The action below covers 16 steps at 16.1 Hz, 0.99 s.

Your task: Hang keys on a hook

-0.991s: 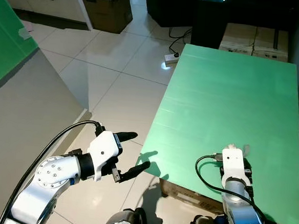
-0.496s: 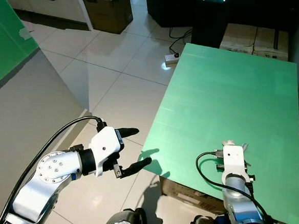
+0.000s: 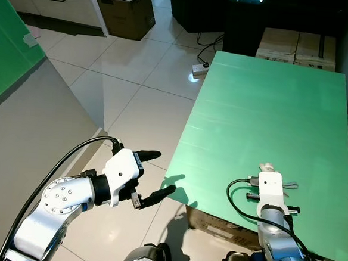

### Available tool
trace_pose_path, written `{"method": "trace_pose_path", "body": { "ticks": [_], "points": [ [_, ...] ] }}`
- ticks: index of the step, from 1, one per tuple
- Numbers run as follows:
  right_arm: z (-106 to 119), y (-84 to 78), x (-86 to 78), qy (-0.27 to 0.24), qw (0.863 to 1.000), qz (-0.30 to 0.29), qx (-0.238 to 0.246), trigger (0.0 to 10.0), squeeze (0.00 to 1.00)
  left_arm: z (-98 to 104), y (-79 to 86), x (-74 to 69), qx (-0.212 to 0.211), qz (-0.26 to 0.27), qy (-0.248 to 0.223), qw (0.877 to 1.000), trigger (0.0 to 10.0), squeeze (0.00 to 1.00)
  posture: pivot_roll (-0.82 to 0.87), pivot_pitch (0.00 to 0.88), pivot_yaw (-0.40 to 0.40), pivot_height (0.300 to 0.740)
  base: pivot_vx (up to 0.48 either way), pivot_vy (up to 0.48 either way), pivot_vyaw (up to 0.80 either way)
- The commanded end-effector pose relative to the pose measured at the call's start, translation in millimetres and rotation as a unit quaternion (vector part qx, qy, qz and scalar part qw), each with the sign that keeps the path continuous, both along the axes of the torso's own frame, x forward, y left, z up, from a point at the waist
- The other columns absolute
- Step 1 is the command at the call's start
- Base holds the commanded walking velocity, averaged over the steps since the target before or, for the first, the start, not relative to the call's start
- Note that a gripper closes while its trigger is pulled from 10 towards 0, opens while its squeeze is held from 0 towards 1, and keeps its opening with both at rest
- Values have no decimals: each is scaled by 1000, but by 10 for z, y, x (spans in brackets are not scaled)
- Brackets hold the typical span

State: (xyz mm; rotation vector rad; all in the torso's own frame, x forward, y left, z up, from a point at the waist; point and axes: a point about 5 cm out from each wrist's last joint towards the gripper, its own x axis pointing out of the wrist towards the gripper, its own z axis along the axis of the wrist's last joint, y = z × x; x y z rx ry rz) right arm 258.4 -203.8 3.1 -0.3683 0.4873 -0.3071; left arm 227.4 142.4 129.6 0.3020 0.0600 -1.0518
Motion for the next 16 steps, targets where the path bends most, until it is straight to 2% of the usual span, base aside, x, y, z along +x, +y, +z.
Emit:
{"method": "trace_pose_path", "body": {
  "ticks": [1, 6, 9, 11, 14, 16],
  "points": [
    [-52, 20, -71, 6, 1000, -7, 8, 0, 0, -1, 44, -16, 8, 2, 0, 1000, 10000, 0, 41, 171, 185, 740, 0, 0, 0],
    [129, 78, -74, -60, 998, -8, 12, 0, 0, -14, 32, -9, 5, 10, -3, 1000, 10000, 0, 27, 170, 176, 740, 0, 0, 0],
    [361, 133, -76, -149, 989, -6, -10, 0, 0, -26, 28, 7, 3, 20, -11, 1000, 10000, 0, 15, 168, 177, 740, 0, 0, 0],
    [574, 115, -76, -203, 978, 4, -46, 0, 0, 6, 29, 65, -4, 42, -32, 999, 10000, 0, 2, 167, 171, 740, 0, 0, 0],
    [765, 87, -56, -238, 969, 14, -64, 0, 0, 29, 48, 139, -21, 81, -53, 995, 10000, 0, -29, 162, 156, 740, 0, 0, 0],
    [871, 91, -52, -257, 965, 19, -56, 0, 0, 57, 54, 180, -33, 98, -61, 993, 10000, 0, -46, 155, 146, 740, 0, 0, 0]
  ]
}}
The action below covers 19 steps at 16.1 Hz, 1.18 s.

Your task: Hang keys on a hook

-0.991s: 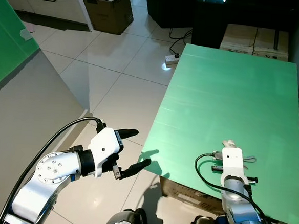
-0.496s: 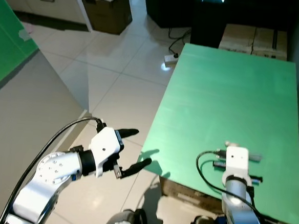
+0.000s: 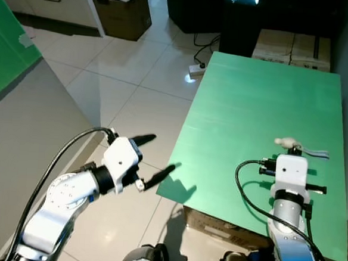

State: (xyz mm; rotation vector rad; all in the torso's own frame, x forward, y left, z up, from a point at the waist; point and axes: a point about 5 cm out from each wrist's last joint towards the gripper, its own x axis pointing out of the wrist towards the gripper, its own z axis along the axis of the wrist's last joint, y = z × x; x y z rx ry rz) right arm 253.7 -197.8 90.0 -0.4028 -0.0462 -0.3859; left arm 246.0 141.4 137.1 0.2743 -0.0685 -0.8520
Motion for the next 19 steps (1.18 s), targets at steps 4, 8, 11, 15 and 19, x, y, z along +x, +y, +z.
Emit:
{"method": "trace_pose_path", "body": {
  "ticks": [4, 8, 11, 15, 19],
  "points": [
    [217, 109, -14, -8, 998, 47, 38, 0, 0, 179, 118, 243, -73, 118, -53, 989, 10000, 0, -117, 123, 135, 740, 0, 0, 0],
    [447, 331, -14, -16, 990, 122, 67, 0, 0, 213, 18, 372, -131, 170, -43, 976, 10000, 0, -178, 60, 144, 740, 0, 0, 0],
    [511, 413, 48, 6, 985, 162, 62, 10000, 0, 103, 30, 365, -121, 212, -20, 969, 10000, 0, -180, 24, 137, 740, 0, 0, 0],
    [475, 627, 79, 32, 967, 245, 66, 10000, 0, -11, 22, 282, -85, 264, -13, 961, 10000, 0, -131, 17, 76, 740, 0, 0, 800],
    [320, 737, 69, 77, 950, 286, 98, 10000, 0, -82, 56, 183, -64, 313, 9, 947, 10000, 0, -88, 23, 17, 740, 0, 0, 800]
  ]
}}
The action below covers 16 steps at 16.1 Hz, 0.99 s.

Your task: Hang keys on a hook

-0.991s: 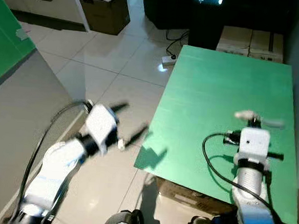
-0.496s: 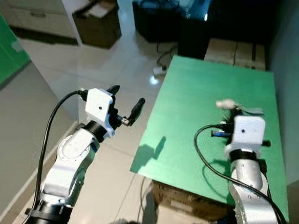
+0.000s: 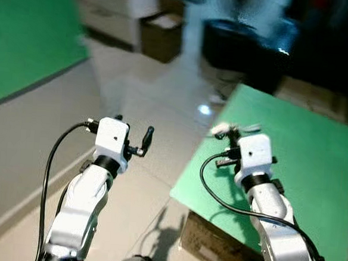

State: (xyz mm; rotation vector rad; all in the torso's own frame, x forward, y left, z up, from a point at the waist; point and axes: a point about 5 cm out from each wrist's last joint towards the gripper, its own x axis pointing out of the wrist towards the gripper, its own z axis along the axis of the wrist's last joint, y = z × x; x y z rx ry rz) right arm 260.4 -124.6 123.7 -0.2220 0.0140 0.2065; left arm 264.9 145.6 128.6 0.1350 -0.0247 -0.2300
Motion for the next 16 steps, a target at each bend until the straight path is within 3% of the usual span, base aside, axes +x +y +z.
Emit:
{"method": "trace_pose_path", "body": {
  "ticks": [1, 5, 10, 13, 16],
  "points": [
    [-31, 8, 4, 13, 1000, 6, 10, 10000, 0, 4, 14, -22, 13, 12, 3, 1000, 10000, 0, -88, 23, 17, 740, 0, 0, 800],
    [-204, 1, 7, 48, 999, 14, 12, 10000, 0, -63, 91, -217, 15, 53, 23, 998, 10000, 0, -38, 52, -58, 740, 0, 0, 800],
    [-272, -40, -15, 58, 998, -9, 31, 10000, 0, -29, 61, -257, 49, 35, 0, 998, 10000, 0, -50, 77, -28, 740, 0, 0, 800],
    [-304, -178, -51, 62, 995, -55, 49, 10000, 0, -12, -14, -112, 52, 5, -5, 999, 10000, 0, -89, 70, 29, 740, 0, 0, 800],
    [-273, -303, -46, 51, 994, -92, 37, 10000, 0, -24, -74, 27, 13, 4, -3, 1000, 10000, 0, -132, 71, 66, 740, 0, 0, 533]
  ]
}}
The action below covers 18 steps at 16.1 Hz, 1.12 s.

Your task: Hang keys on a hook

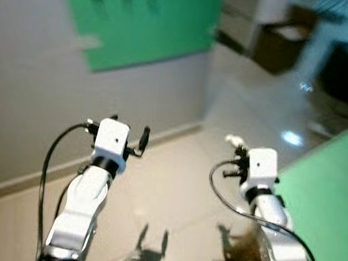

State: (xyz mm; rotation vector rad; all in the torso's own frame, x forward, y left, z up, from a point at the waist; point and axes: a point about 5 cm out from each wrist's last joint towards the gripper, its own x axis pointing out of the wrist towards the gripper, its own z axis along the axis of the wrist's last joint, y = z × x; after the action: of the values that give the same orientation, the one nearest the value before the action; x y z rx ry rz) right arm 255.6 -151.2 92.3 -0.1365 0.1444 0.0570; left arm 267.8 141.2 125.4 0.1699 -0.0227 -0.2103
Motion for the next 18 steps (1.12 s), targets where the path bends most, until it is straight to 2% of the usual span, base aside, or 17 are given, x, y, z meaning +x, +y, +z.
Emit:
{"method": "trace_pose_path", "body": {
  "ticks": [1, 2, 3, 5, 8, 13, 18],
  "points": [
    [36, -98, 15, -8, 999, -24, -20, 10000, 0, -18, -51, 25, -5, -12, 4, 1000, 10000, 0, -144, 68, 73, 740, 240, 0, 0],
    [20, -198, 46, -1, 997, -49, -58, 10000, 0, -36, -70, 81, -3, -13, 7, 1000, 10000, 0, -160, 64, 76, 740, 251, 0, 0],
    [33, -243, 58, -9, 996, -61, -72, 10000, 0, -49, -75, 116, -4, -12, 9, 1000, 10000, 0, -164, 55, 75, 740, 255, 0, 0],
    [64, -303, 80, -15, 995, -72, -64, 10000, 0, -85, -47, 147, 7, -2, 10, 1000, 10000, 0, -165, 53, 66, 740, 261, 0, 0],
    [134, -300, 110, -30, 996, -65, -54, 10000, 0, -88, -29, 162, 0, 8, 3, 1000, 10000, 0, -159, 54, 42, 740, 281, 0, 0],
    [130, -261, 140, -32, 997, -54, -54, 10000, 0, -67, -60, 164, -3, 3, -8, 1000, 10000, 0, -145, 55, 26, 740, 321, 0, 0],
    [126, -218, 193, -36, 997, -50, -55, 10000, 0, 8, -38, 239, -1, -2, -15, 1000, 10000, 0, -133, 63, 57, 740, 338, 0, 728]
  ]
}}
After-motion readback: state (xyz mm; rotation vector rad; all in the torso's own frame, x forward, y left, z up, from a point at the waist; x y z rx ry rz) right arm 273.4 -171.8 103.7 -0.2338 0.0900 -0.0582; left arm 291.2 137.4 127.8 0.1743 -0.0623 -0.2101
